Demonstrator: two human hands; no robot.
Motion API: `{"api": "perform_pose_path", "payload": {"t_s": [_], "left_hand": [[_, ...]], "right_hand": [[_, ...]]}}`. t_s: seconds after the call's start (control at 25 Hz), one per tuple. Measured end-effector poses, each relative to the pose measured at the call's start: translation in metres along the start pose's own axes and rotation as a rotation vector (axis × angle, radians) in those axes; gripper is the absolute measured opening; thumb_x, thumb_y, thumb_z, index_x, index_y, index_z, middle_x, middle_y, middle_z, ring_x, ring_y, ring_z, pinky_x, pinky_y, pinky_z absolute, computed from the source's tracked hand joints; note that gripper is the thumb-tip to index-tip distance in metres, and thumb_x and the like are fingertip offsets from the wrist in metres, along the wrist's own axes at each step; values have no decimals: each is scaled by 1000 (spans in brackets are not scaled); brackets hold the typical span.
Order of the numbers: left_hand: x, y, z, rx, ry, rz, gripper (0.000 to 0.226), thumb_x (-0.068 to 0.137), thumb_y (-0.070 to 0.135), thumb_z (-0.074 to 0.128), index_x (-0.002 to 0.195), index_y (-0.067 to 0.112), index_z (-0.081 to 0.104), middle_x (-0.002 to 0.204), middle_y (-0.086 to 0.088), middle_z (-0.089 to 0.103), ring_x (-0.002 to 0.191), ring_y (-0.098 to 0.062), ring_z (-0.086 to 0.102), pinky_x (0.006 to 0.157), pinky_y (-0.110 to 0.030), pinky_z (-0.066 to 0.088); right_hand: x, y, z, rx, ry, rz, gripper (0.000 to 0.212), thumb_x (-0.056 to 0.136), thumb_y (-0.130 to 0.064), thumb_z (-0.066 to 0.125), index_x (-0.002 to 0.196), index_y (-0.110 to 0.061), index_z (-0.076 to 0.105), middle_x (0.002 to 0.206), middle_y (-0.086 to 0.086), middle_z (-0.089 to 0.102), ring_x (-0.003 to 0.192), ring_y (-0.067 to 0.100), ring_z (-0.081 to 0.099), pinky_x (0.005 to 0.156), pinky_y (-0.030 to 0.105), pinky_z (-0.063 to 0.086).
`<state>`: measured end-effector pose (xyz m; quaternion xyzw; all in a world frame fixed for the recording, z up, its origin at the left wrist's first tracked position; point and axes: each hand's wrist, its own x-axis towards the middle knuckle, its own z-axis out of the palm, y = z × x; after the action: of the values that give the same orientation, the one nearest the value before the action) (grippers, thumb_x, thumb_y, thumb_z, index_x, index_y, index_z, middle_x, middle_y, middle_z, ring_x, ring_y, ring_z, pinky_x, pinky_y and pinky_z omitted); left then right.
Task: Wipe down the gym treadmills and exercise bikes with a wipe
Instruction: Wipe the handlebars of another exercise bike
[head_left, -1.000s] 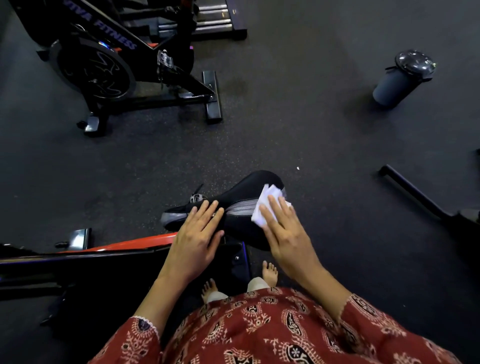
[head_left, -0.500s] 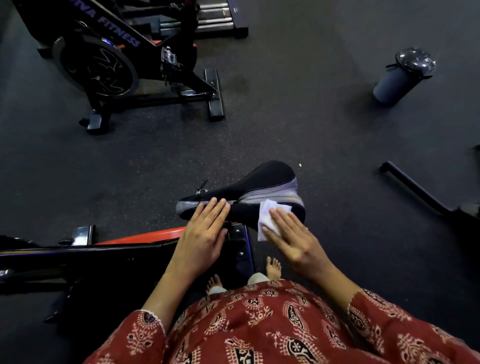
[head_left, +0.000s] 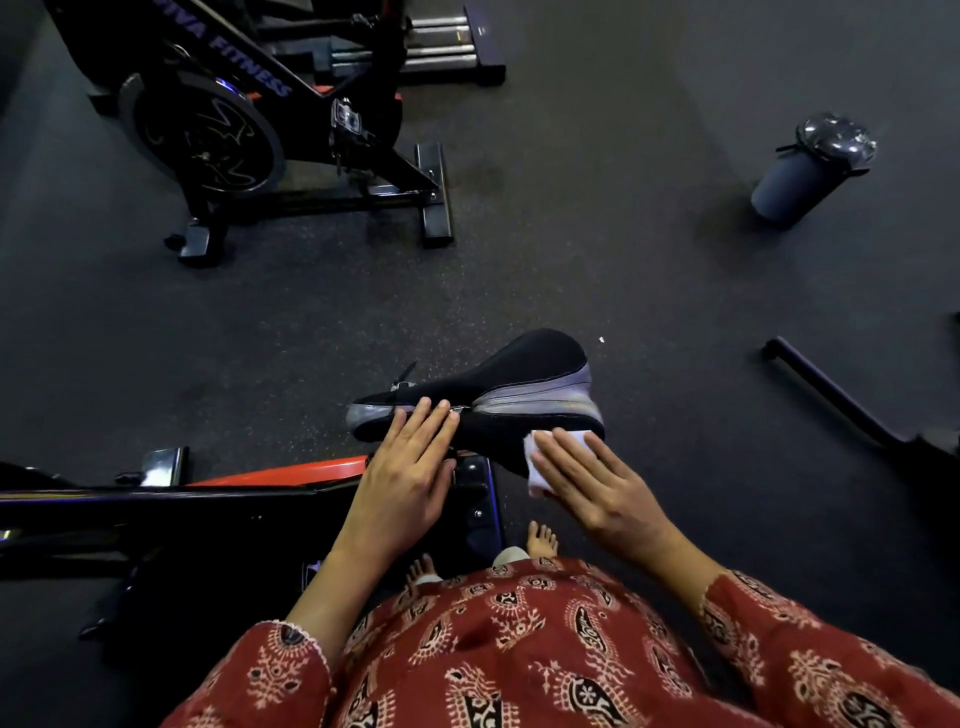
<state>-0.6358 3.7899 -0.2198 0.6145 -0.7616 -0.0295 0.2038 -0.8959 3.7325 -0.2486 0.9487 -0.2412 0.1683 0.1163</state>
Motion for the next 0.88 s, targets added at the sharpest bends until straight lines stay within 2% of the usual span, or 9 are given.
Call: {"api": "perform_pose_path", "payload": {"t_s": [0.12, 0.24, 0.36, 0.44, 0.52, 0.64, 0.76, 0.84, 0.88], "left_hand": [[2, 4, 5, -14, 6, -39, 46, 92, 22, 44, 131, -2, 52, 137, -16, 51, 135, -27, 35, 117, -37, 15], [5, 11, 8, -34, 14, -65, 46, 97, 27, 38, 129, -2, 54, 136, -15, 52, 133, -27, 39, 116, -38, 18], [9, 22, 13, -49, 31, -88, 50, 101, 32, 32, 130, -2, 54, 137, -15, 52, 133, -27, 40, 116, -38, 19], [14, 32, 17, -51, 41, -105, 50, 102, 33, 31, 131, -2, 52, 138, -15, 51, 133, -26, 39, 117, -35, 17], [21, 43, 22, -56, 46, -121, 52, 102, 35, 29, 131, -3, 51, 139, -15, 49, 134, -24, 37, 117, -34, 17], [28, 60, 30, -67, 61, -178, 53, 102, 36, 28, 133, -2, 50, 141, -16, 46, 136, -22, 33, 117, -33, 16], [32, 69, 36, -47, 94, -243, 51, 101, 34, 31, 134, -1, 48, 142, -15, 44, 137, -20, 32, 118, -34, 15], [32, 73, 39, -35, 112, -273, 51, 101, 33, 31, 134, -1, 48, 143, -14, 44, 138, -20, 31, 119, -34, 14], [31, 76, 40, -31, 120, -288, 51, 102, 33, 30, 135, -1, 47, 143, -14, 44, 138, -20, 30, 119, -33, 14]], "right_hand": [[8, 0, 10, -19, 29, -11, 58, 91, -14, 64, 143, -4, 41, 151, 14, 36, 141, 27, 32, 113, 45, 30], [37, -26, 22, 9, 89, -112, 42, 98, -12, 48, 139, -5, 48, 148, 12, 41, 139, 28, 36, 108, 48, 38], [24, -1, 17, -7, 82, -144, 46, 97, -17, 50, 142, -8, 44, 149, 10, 40, 140, 27, 35, 108, 48, 38], [8, 17, 14, 95, 92, -60, 50, 97, -26, 52, 143, -9, 42, 149, 10, 39, 141, 26, 33, 112, 47, 32], [0, 25, 16, 282, 100, 47, 47, 101, -29, 40, 143, -8, 39, 151, 9, 35, 142, 26, 30, 117, 44, 24], [7, 37, 19, 623, 112, 339, 49, 105, -31, 23, 146, -5, 29, 159, -3, 19, 145, 24, 22, 120, 39, 15], [26, 47, 16, 931, 57, 605, 51, 105, -34, 22, 149, -8, 21, 159, -11, 11, 148, 15, 11, 120, 30, 7], [24, 38, 12, 1020, 17, 651, 50, 104, -31, 26, 149, -9, 22, 160, -7, 11, 148, 15, 9, 120, 30, 8], [18, 34, 9, 1003, 20, 585, 50, 104, -29, 28, 149, -7, 24, 160, -1, 14, 148, 19, 9, 120, 33, 9]]}}
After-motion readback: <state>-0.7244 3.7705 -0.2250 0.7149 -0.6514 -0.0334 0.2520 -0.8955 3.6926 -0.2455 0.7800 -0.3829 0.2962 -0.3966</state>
